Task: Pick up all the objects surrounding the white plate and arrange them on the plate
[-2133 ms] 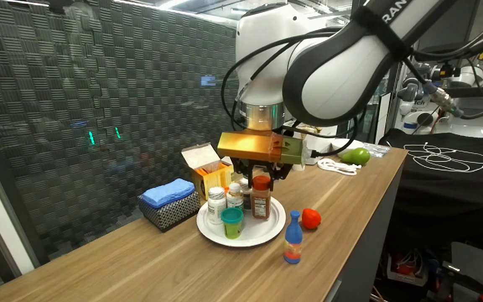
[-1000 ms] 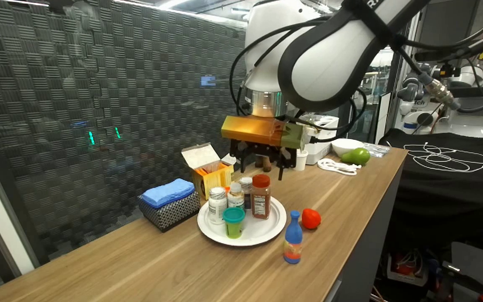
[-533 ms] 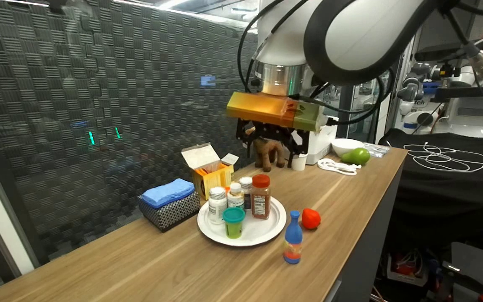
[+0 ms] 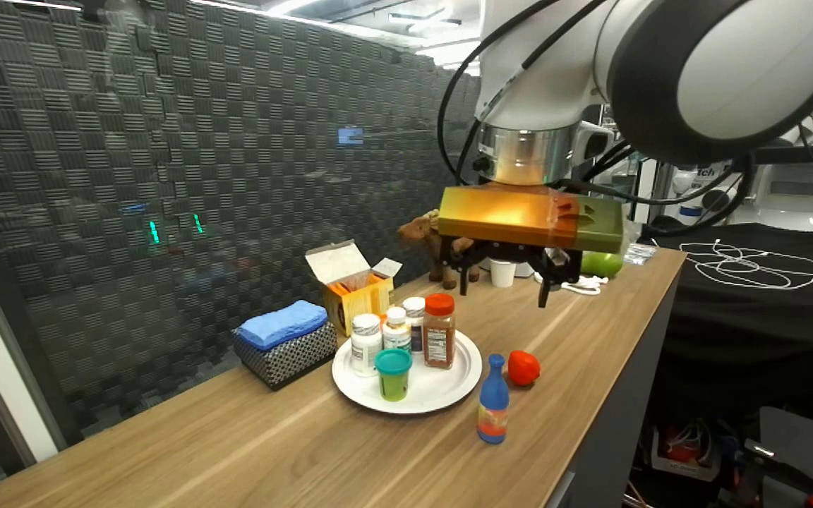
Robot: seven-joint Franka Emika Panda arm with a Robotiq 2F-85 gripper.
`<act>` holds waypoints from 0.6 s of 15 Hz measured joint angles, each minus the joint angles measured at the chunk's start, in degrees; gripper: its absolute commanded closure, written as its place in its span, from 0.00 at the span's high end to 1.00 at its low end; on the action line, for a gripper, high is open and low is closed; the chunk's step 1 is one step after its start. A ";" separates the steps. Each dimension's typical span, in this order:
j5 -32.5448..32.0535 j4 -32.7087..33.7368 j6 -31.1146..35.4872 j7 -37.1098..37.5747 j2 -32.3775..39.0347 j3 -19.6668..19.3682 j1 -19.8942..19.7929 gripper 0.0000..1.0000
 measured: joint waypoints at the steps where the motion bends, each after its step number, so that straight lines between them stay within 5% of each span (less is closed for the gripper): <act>1: 0.00 -1.00 0.15 -1.19 -0.42 0.00 -0.30 1.00; 9: 7.56 -6.58 6.89 -17.67 0.25 -1.19 -3.07 1.00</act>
